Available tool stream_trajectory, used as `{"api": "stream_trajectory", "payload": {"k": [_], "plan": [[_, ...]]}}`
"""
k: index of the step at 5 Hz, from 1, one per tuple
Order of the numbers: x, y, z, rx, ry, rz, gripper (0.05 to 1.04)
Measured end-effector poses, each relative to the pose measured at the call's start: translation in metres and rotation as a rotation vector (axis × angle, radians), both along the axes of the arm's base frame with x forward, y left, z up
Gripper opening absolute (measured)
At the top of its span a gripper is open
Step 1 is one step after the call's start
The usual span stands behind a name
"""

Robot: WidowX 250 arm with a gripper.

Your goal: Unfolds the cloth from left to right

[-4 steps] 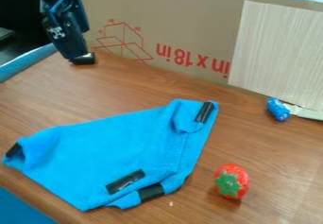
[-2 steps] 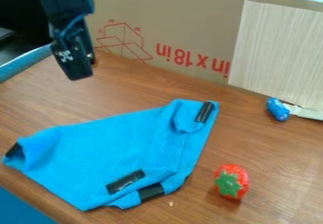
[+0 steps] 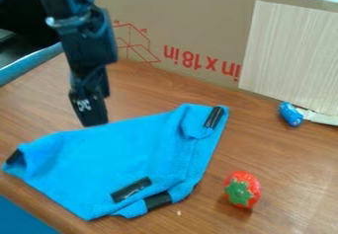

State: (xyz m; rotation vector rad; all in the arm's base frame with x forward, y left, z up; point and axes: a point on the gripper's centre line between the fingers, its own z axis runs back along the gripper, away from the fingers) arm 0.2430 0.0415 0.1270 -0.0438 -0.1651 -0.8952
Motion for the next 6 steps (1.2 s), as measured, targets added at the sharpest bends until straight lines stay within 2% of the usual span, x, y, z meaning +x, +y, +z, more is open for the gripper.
{"api": "stream_trajectory", "payload": {"k": [1, 3, 4, 5, 6], "plan": [[-0.01, -0.012, -0.015, 0.029, 0.032, -0.034, 0.999], [-0.02, -0.028, -0.037, 0.087, 0.047, -0.074, 0.999], [-0.026, -0.032, -0.047, 0.131, 0.02, -0.04, 0.999], [-0.026, -0.035, -0.053, 0.141, -0.007, -0.014, 0.999], [-0.024, -0.037, -0.066, 0.148, -0.005, 0.002, 0.999]]}}
